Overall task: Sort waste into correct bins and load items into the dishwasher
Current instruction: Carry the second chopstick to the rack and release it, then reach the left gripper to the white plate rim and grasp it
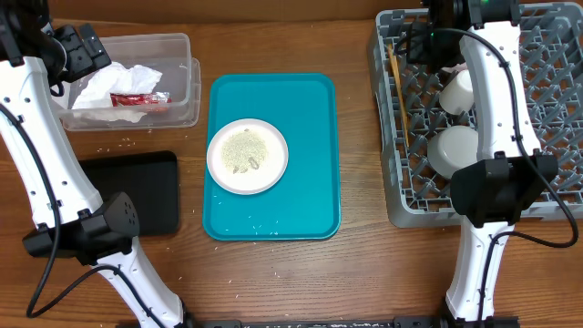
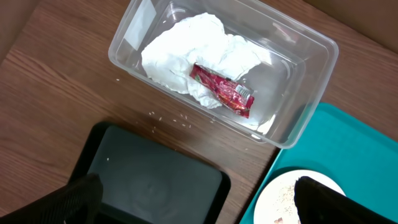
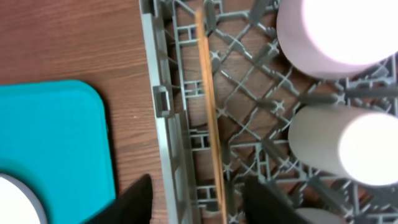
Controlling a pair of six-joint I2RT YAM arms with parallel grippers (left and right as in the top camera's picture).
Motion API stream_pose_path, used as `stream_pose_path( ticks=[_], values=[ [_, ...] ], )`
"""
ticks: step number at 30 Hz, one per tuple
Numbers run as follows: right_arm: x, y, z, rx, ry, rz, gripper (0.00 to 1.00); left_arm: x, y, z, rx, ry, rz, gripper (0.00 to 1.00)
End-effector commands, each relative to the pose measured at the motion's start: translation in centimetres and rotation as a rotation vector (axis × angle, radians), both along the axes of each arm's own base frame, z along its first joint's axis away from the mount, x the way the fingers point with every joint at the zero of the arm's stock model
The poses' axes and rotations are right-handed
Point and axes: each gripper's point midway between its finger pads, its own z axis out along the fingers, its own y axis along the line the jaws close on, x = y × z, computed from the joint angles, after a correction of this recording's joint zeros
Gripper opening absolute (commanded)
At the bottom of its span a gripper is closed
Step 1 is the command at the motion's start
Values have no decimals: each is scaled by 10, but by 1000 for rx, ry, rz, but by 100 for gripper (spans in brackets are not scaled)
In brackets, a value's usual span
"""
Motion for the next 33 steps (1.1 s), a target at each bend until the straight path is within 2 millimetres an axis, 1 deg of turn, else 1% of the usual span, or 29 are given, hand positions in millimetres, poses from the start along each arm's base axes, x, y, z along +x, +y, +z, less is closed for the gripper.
stream_pose_path(
  ticks=[1, 2, 4, 6, 8, 10, 13, 14, 18, 21, 23, 26, 28, 29, 30, 31, 32, 33],
  values=[
    [-7, -12, 38, 55, -67, -139, 69, -2, 2, 3, 16, -1, -13, 100],
    [-9, -18, 49, 60, -87, -161, 100, -2, 2, 3, 16, -1, -13, 100],
    [-15, -39, 71, 64, -127, -235, 100, -2, 2, 3, 16, -1, -13, 100],
    [-24, -64, 88, 63, -156, -313, 100, -2, 2, 3, 16, -1, -13, 100],
    [-34, -93, 104, 65, -183, -384, 100, -2, 2, 3, 16, -1, -13, 100],
    [-47, -122, 113, 89, -193, -496, 100, -2, 2, 3, 16, -1, -13, 100],
    [-65, -155, 115, 147, -173, -648, 100, -2, 2, 3, 16, -1, -13, 100],
    [-73, -168, 113, 144, -159, -682, 100, -2, 2, 3, 16, -1, -13, 100],
    [-96, -204, 106, 137, -111, -779, 100, -2, 2, 3, 16, -1, -13, 100],
    [-103, -221, 106, 135, -113, -821, 100, -2, 2, 3, 16, -1, -13, 100],
    [-106, -228, 106, 135, -114, -838, 100, -2, 2, 3, 16, -1, -13, 100],
    [-109, -233, 106, 134, -115, -850, 100, 0, 2, 4, 8, -14, -6, 100],
    [-109, -232, 106, 134, -115, -850, 100, 10, -2, 8, -40, -70, 25, 100],
    [-109, -232, 106, 134, -115, -850, 100, 10, -11, 7, -101, -79, 31, 100],
    [-109, -232, 106, 134, -115, -850, 100, 10, -40, 5, -270, -84, 12, 100],
    [-109, -232, 106, 134, -115, -850, 100, 14, -60, 9, -380, -105, -39, 100],
    [-109, -232, 106, 134, -115, -850, 100, 17, -84, 12, -485, -118, -127, 100],
    [-109, -232, 106, 134, -115, -850, 100, 18, -119, 20, -616, -137, -266, 100]
  ],
)
